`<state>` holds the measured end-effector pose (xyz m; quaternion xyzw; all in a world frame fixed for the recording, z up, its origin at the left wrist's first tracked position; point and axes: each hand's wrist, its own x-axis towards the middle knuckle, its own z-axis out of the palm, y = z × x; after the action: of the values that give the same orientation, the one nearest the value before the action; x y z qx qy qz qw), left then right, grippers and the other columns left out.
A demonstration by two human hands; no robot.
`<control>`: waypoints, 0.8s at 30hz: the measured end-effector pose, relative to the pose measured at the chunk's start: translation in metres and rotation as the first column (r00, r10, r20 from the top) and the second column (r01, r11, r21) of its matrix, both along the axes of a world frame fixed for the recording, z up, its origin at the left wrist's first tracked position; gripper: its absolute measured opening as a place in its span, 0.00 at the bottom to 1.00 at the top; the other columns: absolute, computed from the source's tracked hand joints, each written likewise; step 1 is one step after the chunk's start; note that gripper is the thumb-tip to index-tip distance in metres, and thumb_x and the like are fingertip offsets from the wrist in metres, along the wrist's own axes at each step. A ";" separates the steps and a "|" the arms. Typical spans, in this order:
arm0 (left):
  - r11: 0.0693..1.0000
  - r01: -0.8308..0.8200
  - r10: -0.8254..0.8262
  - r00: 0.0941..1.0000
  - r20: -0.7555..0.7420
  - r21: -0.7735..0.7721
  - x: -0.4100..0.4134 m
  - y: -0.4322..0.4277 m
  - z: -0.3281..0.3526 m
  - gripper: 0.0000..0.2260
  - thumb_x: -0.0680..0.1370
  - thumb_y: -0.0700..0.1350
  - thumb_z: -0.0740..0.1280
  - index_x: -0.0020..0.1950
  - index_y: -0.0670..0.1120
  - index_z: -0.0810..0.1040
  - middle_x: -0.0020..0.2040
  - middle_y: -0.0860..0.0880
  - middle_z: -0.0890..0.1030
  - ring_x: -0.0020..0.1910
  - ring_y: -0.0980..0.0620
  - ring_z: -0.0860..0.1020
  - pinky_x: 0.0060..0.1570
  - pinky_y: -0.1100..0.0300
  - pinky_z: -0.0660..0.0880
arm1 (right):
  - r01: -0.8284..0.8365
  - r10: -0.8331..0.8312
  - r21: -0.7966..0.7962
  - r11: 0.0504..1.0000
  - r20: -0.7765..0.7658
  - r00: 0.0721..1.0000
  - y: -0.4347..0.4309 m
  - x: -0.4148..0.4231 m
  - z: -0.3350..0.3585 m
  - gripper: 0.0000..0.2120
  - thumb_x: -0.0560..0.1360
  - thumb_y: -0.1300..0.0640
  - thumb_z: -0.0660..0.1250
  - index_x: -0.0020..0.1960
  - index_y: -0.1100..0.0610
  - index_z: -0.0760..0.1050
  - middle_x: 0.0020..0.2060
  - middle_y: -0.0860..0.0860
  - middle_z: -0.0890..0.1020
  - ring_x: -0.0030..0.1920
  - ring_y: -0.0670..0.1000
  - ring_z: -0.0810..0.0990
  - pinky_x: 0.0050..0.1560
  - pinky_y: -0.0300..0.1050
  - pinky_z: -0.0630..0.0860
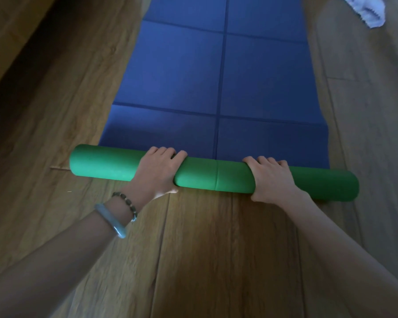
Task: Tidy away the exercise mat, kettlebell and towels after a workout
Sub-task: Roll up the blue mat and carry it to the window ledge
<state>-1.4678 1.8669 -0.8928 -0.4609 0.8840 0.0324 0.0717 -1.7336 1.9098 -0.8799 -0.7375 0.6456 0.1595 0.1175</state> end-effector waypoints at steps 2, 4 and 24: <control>0.999 -0.001 0.000 0.999 0.033 0.035 -0.001 0.001 0.006 0.36 0.64 0.61 0.73 0.67 0.51 0.64 0.58 0.50 0.76 0.57 0.50 0.73 0.59 0.56 0.65 | 0.007 -0.007 0.068 0.998 0.010 1.000 0.001 0.001 0.005 0.39 0.64 0.49 0.73 0.69 0.48 0.57 0.56 0.50 0.72 0.58 0.53 0.72 0.62 0.55 0.65; 0.995 -0.001 -0.006 0.998 0.064 0.098 -0.001 0.008 0.013 0.36 0.64 0.61 0.73 0.66 0.52 0.63 0.57 0.52 0.75 0.56 0.51 0.73 0.58 0.57 0.65 | 0.002 -0.006 0.157 0.988 0.023 1.000 0.007 0.003 0.009 0.40 0.63 0.48 0.73 0.69 0.48 0.56 0.55 0.49 0.72 0.57 0.53 0.72 0.62 0.55 0.65; 0.929 0.085 -0.095 0.995 0.009 0.361 0.016 0.031 0.018 0.37 0.57 0.63 0.72 0.61 0.54 0.64 0.60 0.53 0.62 0.55 0.52 0.62 0.56 0.58 0.63 | -0.019 0.019 0.014 1.000 0.007 1.000 0.076 0.021 0.002 0.40 0.65 0.48 0.71 0.72 0.49 0.55 0.62 0.53 0.68 0.62 0.55 0.68 0.65 0.55 0.62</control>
<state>-1.4519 1.8979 -0.8748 -0.3992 0.8823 0.1842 0.1681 -1.7123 1.9861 -0.8780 -0.7434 0.6370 0.1627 0.1234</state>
